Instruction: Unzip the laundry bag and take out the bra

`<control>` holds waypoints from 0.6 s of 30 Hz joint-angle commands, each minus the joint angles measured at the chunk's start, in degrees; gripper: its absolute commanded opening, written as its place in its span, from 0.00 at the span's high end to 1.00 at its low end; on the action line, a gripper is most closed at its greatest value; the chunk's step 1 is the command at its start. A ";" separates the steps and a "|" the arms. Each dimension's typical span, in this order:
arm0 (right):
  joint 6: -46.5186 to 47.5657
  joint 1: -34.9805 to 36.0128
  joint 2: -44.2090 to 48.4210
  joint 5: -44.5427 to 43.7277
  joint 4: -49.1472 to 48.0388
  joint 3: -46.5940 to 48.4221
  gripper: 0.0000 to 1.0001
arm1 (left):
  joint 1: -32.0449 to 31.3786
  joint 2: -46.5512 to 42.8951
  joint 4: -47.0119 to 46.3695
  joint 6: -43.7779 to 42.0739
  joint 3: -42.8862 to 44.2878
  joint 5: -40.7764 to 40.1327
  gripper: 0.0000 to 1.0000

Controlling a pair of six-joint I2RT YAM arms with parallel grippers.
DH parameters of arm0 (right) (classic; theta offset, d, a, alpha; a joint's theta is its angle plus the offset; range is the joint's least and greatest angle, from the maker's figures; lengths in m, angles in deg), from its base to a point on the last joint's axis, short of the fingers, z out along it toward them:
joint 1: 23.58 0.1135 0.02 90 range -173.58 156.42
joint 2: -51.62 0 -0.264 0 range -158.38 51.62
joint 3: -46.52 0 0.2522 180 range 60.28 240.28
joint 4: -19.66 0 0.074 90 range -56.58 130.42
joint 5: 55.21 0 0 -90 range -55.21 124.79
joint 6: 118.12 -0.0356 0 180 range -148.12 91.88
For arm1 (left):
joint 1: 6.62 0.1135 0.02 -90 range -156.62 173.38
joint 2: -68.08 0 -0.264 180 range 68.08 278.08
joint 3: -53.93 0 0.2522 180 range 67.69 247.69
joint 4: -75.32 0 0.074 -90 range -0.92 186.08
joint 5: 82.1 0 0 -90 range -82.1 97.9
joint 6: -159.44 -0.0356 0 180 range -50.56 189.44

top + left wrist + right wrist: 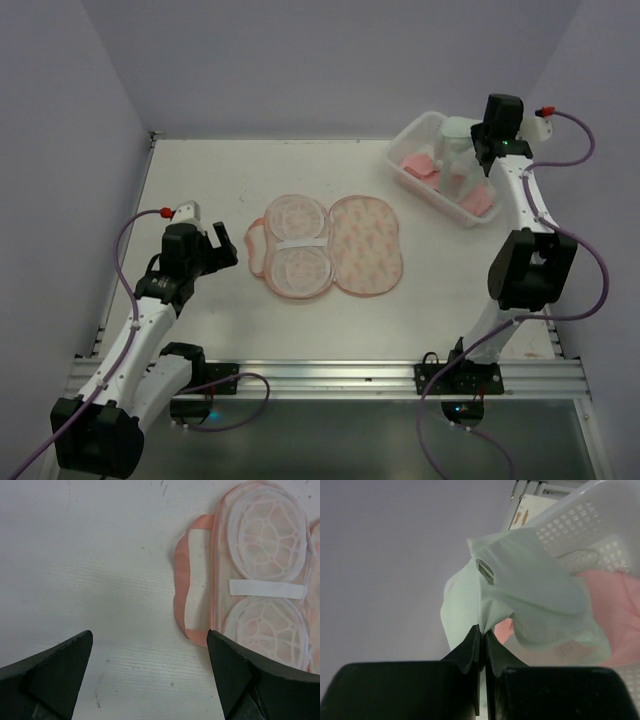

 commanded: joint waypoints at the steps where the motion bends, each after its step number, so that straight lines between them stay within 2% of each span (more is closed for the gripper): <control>1: -7.76 0.05 -4.19 4.25 -9.63 -3.41 1.00 | 0.36 -0.57 -1.03 -0.73 -0.27 -1.95 0.00; 3: -7.86 0.58 -7.51 7.33 -12.11 -4.39 1.00 | 0.36 -0.31 -1.03 -0.64 -0.27 -2.04 0.00; 5: -7.16 1.45 -9.63 9.80 -10.64 -3.17 1.00 | 0.36 0.04 -0.94 -0.56 -0.27 -1.95 0.00; 7: -6.54 1.98 -11.04 10.94 -10.10 -4.38 0.93 | 0.36 0.22 -0.94 -0.73 -0.27 -1.86 0.00; 9: -6.45 2.16 -10.96 15.41 -11.15 -6.67 0.77 | 0.36 0.22 -1.03 -0.64 -0.36 -1.86 0.00; 11: -4.88 2.16 -9.48 18.93 -11.95 -10.19 0.64 | 0.36 0.22 -1.20 -0.56 -0.36 -1.69 0.00; 12: -4.08 2.16 -8.77 19.82 -11.43 -10.89 0.48 | 0.36 0.31 -1.21 -0.64 -0.27 -1.34 0.00; 15: 1.71 2.16 -5.00 21.76 -7.92 -11.87 0.23 | 0.36 0.31 -1.47 -0.91 -0.27 -0.72 0.00; 16: 4.86 2.16 -3.86 21.67 -5.12 -11.43 0.11 | 0.36 0.31 -1.73 -0.91 -0.27 -0.46 0.00; 18: 7.34 2.16 -0.08 21.58 -2.64 -10.99 0.04 | 0.36 0.22 -1.91 -0.91 -0.36 0.07 0.00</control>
